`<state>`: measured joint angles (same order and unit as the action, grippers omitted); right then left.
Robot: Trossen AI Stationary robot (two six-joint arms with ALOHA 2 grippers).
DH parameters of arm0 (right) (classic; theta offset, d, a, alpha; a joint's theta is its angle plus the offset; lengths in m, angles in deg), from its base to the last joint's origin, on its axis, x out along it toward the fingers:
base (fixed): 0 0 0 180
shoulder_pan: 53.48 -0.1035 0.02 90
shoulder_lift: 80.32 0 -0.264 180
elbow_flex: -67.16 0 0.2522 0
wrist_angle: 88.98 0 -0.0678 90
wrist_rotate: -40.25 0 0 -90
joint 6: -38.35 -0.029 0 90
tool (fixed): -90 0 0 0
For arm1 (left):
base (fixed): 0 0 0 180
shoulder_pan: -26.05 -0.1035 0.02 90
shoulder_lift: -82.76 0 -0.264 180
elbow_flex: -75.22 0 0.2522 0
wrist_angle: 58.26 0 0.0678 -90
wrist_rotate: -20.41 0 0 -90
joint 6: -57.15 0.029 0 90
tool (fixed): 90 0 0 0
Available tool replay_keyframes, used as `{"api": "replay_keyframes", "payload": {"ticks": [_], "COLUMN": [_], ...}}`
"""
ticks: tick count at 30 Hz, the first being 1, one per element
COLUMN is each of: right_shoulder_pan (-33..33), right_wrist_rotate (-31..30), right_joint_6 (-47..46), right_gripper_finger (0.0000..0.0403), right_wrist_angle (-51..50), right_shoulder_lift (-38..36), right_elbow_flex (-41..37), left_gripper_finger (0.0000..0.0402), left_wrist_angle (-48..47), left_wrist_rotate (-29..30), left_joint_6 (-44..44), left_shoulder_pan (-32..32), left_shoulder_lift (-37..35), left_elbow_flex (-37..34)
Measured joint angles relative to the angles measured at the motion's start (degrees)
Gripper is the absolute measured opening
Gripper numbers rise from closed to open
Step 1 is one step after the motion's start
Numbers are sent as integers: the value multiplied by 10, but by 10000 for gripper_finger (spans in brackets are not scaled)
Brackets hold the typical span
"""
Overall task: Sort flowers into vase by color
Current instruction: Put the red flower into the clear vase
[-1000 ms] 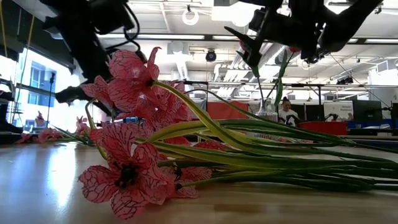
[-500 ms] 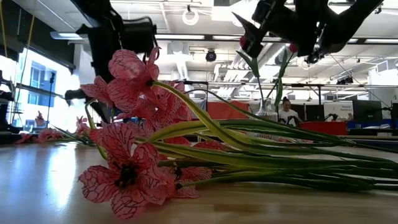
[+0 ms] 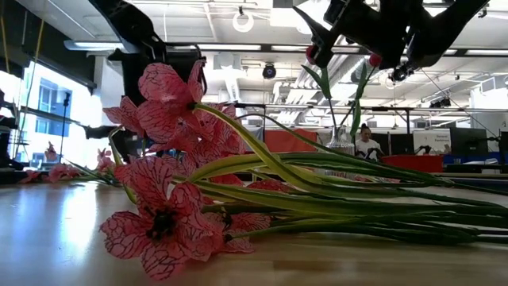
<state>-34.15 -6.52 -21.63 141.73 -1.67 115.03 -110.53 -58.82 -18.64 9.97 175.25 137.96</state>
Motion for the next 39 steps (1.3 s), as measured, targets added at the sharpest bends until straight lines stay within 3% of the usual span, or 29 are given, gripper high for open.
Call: {"api": "replay_keyframes", "payload": {"ticks": [7, 14, 16, 23, 27, 31, 35, 39], "right_shoulder_pan": [0, 0, 0, -4, -4, -11, -27, -41], "right_wrist_rotate": [-7, -7, -7, -13, -79, -116, -108, -82], "right_joint_6": [0, 4, 4, -61, -73, -55, -5, 73], "right_gripper_finger": [259, 259, 259, 259, 259, 259, 259, 259], "right_wrist_angle": [0, 1, 10, 155, 257, 242, 206, 94], "right_shoulder_lift": [0, 0, 0, 0, -3, -19, -20, -21], "right_elbow_flex": [0, 0, 0, 0, 2, 31, 90, 171], "left_gripper_finger": [147, 26, 10, 4, 3, 1, 1, 1], "left_wrist_angle": [19, 33, 52, 206, 305, 421, 540, 637], "left_wrist_rotate": [-14, -10, 1, 110, 138, 133, 119, 109], "left_joint_6": [49, 100, 126, 230, 347, 443, 533, 655], "left_shoulder_pan": [-8, -8, -8, 19, 36, 50, 66, 86], "left_shoulder_lift": [37, 37, 26, -80, -163, -222, -247, -235], "left_elbow_flex": [3, 1, -3, -1, 0, -1, 1, 0]}}
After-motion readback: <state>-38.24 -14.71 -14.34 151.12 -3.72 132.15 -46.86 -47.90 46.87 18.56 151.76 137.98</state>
